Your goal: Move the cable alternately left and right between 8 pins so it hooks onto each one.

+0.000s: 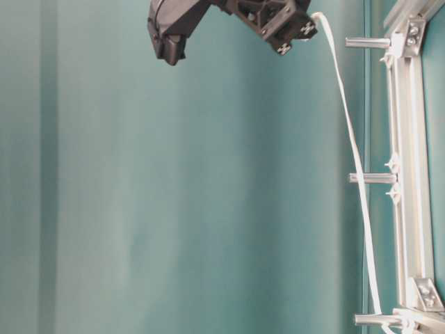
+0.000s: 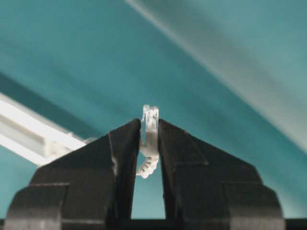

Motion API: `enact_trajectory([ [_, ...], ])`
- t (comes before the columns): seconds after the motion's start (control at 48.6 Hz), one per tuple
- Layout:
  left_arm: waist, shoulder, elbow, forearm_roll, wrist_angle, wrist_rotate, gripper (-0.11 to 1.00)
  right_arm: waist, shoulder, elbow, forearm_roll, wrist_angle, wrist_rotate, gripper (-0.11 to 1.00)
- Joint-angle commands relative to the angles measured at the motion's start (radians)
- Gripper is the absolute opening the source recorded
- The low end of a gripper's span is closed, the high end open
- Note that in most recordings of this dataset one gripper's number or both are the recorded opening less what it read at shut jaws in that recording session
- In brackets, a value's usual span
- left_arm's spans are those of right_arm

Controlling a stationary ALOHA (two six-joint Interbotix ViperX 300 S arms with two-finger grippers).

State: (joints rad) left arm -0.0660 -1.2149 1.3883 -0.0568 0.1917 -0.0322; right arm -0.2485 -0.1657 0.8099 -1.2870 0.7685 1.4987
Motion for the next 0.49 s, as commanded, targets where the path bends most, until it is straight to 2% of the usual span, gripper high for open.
enact_trajectory([
  [0.0, -0.005, 0.006, -0.011, 0.000, -0.009, -0.005, 0.72, -0.009, -0.008, 0.008, -0.091, 0.011, 0.002, 0.14],
  [0.206, -0.005, 0.006, -0.011, 0.002, -0.009, -0.005, 0.72, -0.040, 0.012, 0.040, -0.253, 0.006, 0.032, 0.14],
  [0.247, -0.005, 0.006, -0.011, 0.002, -0.009, -0.005, 0.72, -0.051, 0.021, 0.046, -0.301, 0.006, 0.060, 0.14],
  [0.35, -0.005, 0.006, -0.011, 0.002, -0.009, -0.005, 0.72, -0.067, 0.035, 0.058, -0.383, -0.014, 0.138, 0.14],
  [0.473, -0.005, 0.006, -0.011, 0.002, -0.009, -0.005, 0.72, -0.092, 0.054, 0.083, -0.442, -0.084, 0.249, 0.14],
])
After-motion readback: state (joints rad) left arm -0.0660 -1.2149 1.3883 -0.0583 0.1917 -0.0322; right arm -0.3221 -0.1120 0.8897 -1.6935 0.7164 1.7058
